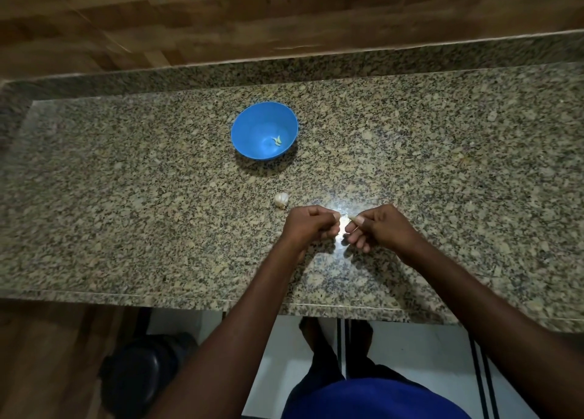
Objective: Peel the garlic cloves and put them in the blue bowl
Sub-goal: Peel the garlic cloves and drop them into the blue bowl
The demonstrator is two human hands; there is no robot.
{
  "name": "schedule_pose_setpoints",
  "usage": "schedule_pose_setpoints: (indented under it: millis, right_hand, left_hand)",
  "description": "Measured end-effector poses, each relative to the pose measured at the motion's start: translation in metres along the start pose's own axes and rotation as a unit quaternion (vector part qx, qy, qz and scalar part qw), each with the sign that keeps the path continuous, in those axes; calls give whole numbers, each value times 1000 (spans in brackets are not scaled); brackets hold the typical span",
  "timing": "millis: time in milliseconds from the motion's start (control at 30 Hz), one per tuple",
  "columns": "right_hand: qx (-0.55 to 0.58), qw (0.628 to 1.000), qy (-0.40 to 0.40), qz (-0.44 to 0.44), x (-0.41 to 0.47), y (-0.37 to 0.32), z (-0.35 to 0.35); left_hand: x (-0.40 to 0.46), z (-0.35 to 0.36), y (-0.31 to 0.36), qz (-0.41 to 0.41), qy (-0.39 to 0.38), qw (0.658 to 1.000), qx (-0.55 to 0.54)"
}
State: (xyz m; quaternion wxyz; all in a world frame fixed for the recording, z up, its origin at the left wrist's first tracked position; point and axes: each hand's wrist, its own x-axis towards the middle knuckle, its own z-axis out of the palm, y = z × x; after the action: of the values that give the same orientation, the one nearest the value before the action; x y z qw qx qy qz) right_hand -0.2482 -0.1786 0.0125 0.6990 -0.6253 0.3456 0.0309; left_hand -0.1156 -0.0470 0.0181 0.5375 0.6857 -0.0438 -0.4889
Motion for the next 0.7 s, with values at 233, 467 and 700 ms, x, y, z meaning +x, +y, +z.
schedule_pose_setpoints:
  millis: [233, 467, 700]
  right_hand:
    - [18, 1000, -4, 11, -1, 3, 2]
    - [11, 999, -34, 26, -1, 0, 1]
    - [67, 992, -101, 38, -6, -8, -4]
  left_hand:
    - [0, -4, -13, 65, 51, 986, 145]
    - [-5, -4, -3, 98, -11, 987, 126]
    - [-8, -4, 6, 122, -48, 990, 57]
